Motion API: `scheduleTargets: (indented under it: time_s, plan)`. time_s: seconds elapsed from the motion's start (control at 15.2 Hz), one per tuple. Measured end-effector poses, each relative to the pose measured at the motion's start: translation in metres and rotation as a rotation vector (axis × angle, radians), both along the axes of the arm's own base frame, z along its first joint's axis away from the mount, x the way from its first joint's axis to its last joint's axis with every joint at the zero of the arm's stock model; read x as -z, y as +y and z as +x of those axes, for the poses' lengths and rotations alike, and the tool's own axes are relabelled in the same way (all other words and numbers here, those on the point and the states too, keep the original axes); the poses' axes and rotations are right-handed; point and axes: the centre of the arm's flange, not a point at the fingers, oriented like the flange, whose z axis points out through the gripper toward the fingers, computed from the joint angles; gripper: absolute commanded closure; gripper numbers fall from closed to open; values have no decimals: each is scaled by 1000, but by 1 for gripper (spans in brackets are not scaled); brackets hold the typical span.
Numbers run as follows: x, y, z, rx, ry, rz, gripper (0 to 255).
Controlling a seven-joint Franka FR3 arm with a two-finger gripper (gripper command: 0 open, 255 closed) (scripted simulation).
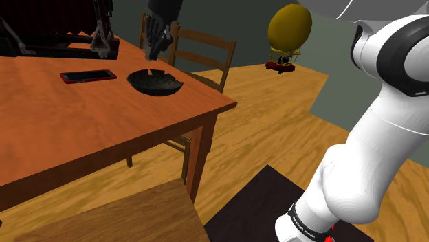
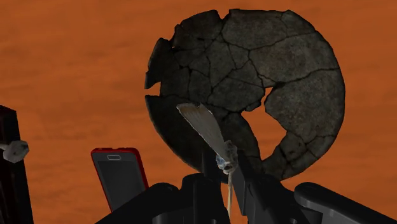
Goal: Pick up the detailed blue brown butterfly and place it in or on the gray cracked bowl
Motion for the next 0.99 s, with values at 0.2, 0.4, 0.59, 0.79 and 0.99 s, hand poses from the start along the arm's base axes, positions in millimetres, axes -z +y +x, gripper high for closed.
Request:
scheduleTargets:
  time_s: [0.2,0.4,0.59,0.79,0.99]
  plan:
    - [16,-4,0,-1,0,0,255]
    - [31,-6,2,-1,0,0,255]
    - [47,-6,1,-1,0,0,255]
    - [58,-4,1,-1,0,0,255]
    - [60,-4,1,-1,0,0,255]
